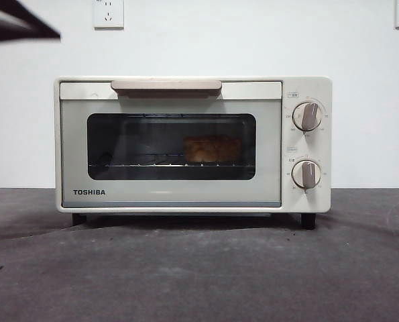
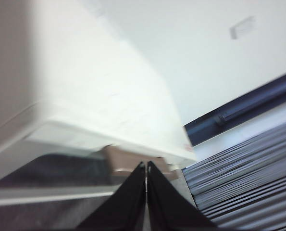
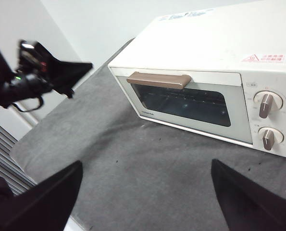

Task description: The left arm flap open the oven, the right arm pick bread and place it into oven, the left arm flap close the oven

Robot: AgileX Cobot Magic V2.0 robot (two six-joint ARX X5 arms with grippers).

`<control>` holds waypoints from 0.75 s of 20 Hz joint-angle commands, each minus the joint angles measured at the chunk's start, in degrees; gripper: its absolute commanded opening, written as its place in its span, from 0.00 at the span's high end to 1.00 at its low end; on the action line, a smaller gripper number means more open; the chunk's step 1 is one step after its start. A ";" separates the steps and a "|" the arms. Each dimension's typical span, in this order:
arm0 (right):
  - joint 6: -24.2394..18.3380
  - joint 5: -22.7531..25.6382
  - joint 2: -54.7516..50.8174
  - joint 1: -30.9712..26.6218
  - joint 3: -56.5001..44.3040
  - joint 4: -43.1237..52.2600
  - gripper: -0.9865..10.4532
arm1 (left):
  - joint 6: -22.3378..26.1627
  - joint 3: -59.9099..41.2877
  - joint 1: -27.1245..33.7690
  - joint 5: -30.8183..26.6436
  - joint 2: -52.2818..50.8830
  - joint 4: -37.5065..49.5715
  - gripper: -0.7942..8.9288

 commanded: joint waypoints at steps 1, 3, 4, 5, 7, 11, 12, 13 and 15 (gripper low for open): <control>-4.26 0.22 0.17 0.39 1.11 0.39 0.54 | 6.16 0.81 -0.13 0.31 -4.00 -0.61 0.91; -6.49 0.22 0.17 0.39 1.11 0.42 0.54 | 8.85 0.81 -0.13 0.28 -7.21 -2.56 0.91; -7.78 0.22 0.20 0.39 1.11 0.39 0.54 | 10.73 0.81 -0.13 0.26 -8.96 -4.22 0.91; -8.79 0.22 0.20 0.39 1.11 0.42 0.54 | 13.16 0.81 -0.13 0.24 -10.82 -6.27 0.91; -10.25 0.22 0.17 0.39 1.11 0.42 0.54 | 18.14 0.81 -0.13 0.15 -14.05 -10.84 0.91; -13.29 0.24 0.17 0.39 1.11 0.44 0.54 | 26.32 0.81 -0.17 -0.42 -20.31 -21.11 0.91; -14.01 0.26 0.17 0.39 1.11 0.44 0.54 | 27.74 0.81 -0.17 -0.66 -21.86 -23.52 0.91; -14.80 0.24 0.20 0.39 1.11 0.46 0.54 | 28.68 0.81 -0.17 -1.22 -23.17 -25.46 0.91; -16.35 0.24 0.20 0.39 1.11 0.46 0.54 | 29.86 0.81 -0.17 -2.64 -25.90 -29.73 0.91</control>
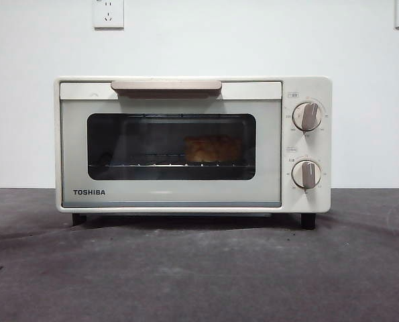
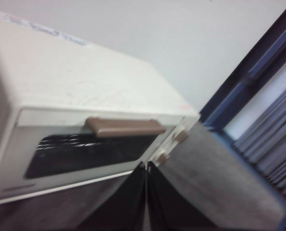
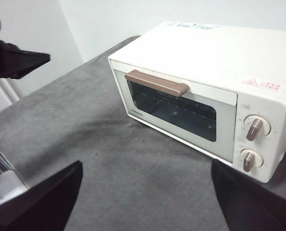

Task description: The left arm flap open the oven, the right arm pick bread and place it into oven, the left arm flap close the oven

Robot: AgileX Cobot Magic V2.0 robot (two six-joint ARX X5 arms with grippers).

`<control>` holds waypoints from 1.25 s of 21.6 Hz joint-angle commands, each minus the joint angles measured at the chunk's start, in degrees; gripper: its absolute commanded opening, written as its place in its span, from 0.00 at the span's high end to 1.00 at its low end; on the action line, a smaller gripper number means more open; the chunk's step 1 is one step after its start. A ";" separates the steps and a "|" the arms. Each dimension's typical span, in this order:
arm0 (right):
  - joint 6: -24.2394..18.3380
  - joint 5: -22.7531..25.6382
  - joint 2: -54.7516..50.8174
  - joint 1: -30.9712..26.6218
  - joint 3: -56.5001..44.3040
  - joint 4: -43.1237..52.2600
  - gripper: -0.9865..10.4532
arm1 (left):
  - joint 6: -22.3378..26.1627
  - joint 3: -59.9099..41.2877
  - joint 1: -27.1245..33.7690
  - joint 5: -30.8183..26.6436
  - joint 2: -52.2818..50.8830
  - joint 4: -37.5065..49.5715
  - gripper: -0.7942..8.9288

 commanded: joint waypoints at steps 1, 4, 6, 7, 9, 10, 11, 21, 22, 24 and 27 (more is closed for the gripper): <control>-3.93 0.24 0.17 0.39 1.11 0.44 0.54 | 5.62 0.81 -0.15 -1.68 -2.89 -4.68 0.91; -4.85 0.24 0.17 0.39 1.11 0.39 0.54 | 6.47 0.81 -0.15 -3.85 -5.55 -10.34 0.91; -5.11 0.24 0.20 0.39 1.11 0.33 0.59 | 9.01 0.81 -0.15 -5.16 -6.78 -14.23 0.91; -5.14 0.24 0.20 0.39 1.11 0.20 0.63 | 10.27 0.81 -0.15 -5.35 -7.13 -15.65 0.91; -5.14 0.24 0.20 0.39 1.11 -0.02 0.78 | 12.83 0.81 -0.15 -5.44 -7.50 -18.32 0.91; -5.14 0.24 0.24 0.39 1.11 -0.13 0.85 | 13.62 0.81 -0.15 -5.44 -7.50 -18.99 0.91; -5.16 0.24 0.24 0.39 1.11 -0.26 0.90 | 14.21 0.81 -0.15 -5.46 -7.48 -19.41 0.91; -5.11 0.22 0.24 0.39 1.09 -0.63 0.91 | 14.58 0.81 -0.15 -5.66 -7.50 -16.92 0.91; -5.11 0.22 0.24 0.39 1.09 -0.63 0.91 | 14.58 0.81 -0.15 -5.66 -7.50 -16.92 0.91; -5.11 0.22 0.24 0.39 1.09 -0.63 0.91 | 14.58 0.81 -0.15 -5.66 -7.50 -16.92 0.91; -5.11 0.22 0.24 0.39 1.09 -0.63 0.91 | 14.58 0.81 -0.15 -5.66 -7.50 -16.92 0.91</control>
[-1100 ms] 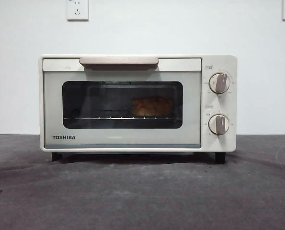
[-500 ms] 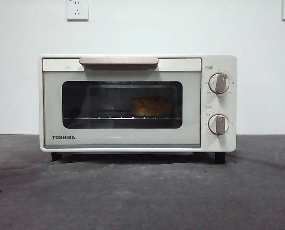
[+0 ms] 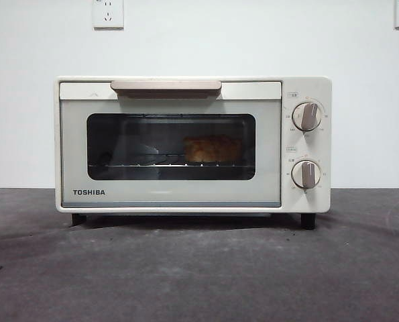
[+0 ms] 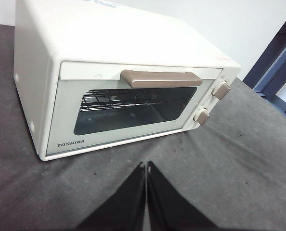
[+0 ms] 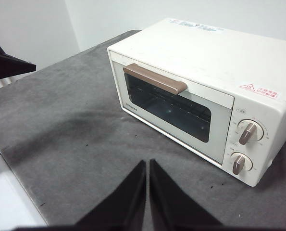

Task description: The left arm flap open the oven, the right arm pick bread and place it into oven, the left arm flap close the oven

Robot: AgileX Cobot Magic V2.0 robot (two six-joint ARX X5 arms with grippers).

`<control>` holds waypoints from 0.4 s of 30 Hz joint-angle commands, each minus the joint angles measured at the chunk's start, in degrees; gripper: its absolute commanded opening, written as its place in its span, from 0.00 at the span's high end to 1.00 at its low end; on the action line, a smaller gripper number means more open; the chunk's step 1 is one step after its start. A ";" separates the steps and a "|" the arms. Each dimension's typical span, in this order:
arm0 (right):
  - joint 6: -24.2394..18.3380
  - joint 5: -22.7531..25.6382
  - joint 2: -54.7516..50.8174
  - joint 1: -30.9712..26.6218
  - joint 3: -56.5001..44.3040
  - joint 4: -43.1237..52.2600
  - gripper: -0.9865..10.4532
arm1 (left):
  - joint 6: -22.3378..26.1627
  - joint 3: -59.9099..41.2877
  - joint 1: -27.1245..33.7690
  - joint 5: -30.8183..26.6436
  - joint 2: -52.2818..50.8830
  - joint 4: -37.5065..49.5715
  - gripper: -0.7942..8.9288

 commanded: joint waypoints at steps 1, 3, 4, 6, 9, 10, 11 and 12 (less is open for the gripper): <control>-0.42 0.22 0.24 0.39 1.09 0.39 0.91 | 0.74 0.81 -0.15 0.09 0.00 0.59 0.91; -0.42 0.22 0.24 0.39 1.09 0.39 0.91 | 0.74 0.81 -0.15 0.09 0.00 0.59 0.91; -0.42 0.22 0.24 0.39 1.09 0.39 0.91 | 0.74 0.81 -0.15 0.09 0.00 0.59 0.91; -0.42 0.22 0.24 0.39 1.09 0.39 0.91 | 0.74 0.81 -0.15 0.07 0.00 0.59 0.91; -0.42 0.22 0.24 0.39 1.09 0.39 0.91 | 0.74 0.79 -0.11 0.04 -0.11 0.63 0.91; -0.42 0.22 0.24 0.39 1.09 0.39 0.91 | 0.74 0.79 -0.11 0.11 -0.52 0.31 0.91; -0.42 0.22 0.24 0.39 1.09 0.39 0.91 | 0.74 0.79 -0.11 0.11 -0.79 0.17 0.91; -0.42 0.22 0.24 0.39 1.09 0.39 0.91 | 0.74 0.79 -0.11 0.09 -0.90 0.28 0.91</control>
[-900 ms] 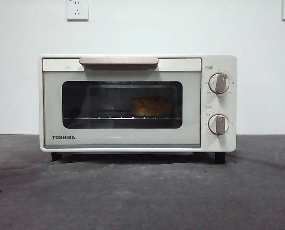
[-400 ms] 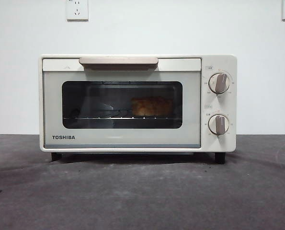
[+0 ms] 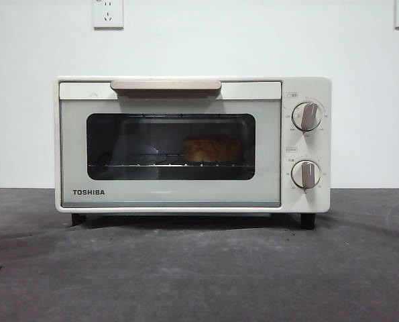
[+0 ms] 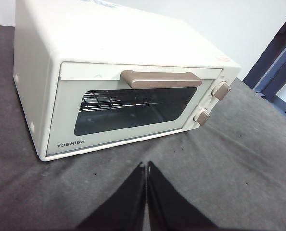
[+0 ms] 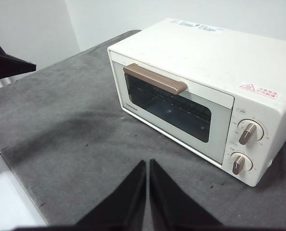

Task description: The left arm flap open the oven, the right arm pick bread and place it into oven, the left arm flap close the oven

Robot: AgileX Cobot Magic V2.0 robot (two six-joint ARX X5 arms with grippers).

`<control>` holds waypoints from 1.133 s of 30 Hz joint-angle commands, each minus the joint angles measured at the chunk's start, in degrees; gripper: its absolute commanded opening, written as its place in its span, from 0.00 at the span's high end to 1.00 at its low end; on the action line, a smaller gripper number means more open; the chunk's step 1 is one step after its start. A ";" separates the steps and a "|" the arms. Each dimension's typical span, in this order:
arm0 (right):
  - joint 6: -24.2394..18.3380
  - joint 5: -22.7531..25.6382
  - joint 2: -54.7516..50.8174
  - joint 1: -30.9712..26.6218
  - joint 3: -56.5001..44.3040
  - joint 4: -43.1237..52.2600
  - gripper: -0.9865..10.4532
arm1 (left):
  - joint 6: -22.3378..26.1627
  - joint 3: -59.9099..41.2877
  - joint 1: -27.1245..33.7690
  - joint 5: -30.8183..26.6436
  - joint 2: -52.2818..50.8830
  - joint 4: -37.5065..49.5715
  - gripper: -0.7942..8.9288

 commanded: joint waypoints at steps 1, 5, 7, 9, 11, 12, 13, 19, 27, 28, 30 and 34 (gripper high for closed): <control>-0.42 0.22 0.24 0.39 1.09 0.42 0.91 | 0.72 0.74 -0.11 0.09 -0.72 0.48 0.91; -0.42 0.22 0.24 0.39 1.09 0.42 0.91 | 0.74 -1.62 -0.11 0.09 -2.49 2.82 0.91; -0.42 0.22 0.24 0.39 1.09 0.42 0.91 | 1.97 -4.94 -0.04 -0.13 -4.31 6.45 0.91; -0.42 0.22 0.24 0.39 1.09 0.42 0.91 | 4.22 -9.11 0.31 -0.70 -6.51 10.19 0.91; -0.42 0.22 0.24 0.39 1.09 0.42 0.91 | 5.25 -14.21 1.01 -2.23 -9.09 14.25 0.91; -0.42 0.22 0.24 0.39 1.09 0.42 0.91 | 5.22 -17.42 1.49 -4.13 -10.93 16.31 0.91; -0.42 0.22 0.24 0.39 1.09 0.42 0.91 | 5.16 -19.67 1.79 -5.81 -12.28 17.42 0.91; -0.42 0.22 0.24 0.39 1.09 0.42 0.91 | 4.81 -28.52 3.34 -16.31 -19.15 18.12 0.91; -0.42 0.22 0.24 0.39 1.09 0.42 0.91 | 4.79 -31.91 3.43 -27.61 -20.24 18.47 0.91; -0.42 0.22 0.24 0.39 1.09 0.42 0.91 | 4.79 -32.44 3.43 -28.20 -20.24 18.62 0.91; -0.44 0.22 0.24 0.39 1.09 0.42 0.91 | 4.85 -32.41 3.39 -28.83 -20.26 18.64 0.91; -0.42 0.22 0.24 0.39 1.11 0.42 0.91 | 5.25 -32.41 3.37 -29.20 -20.26 18.62 0.91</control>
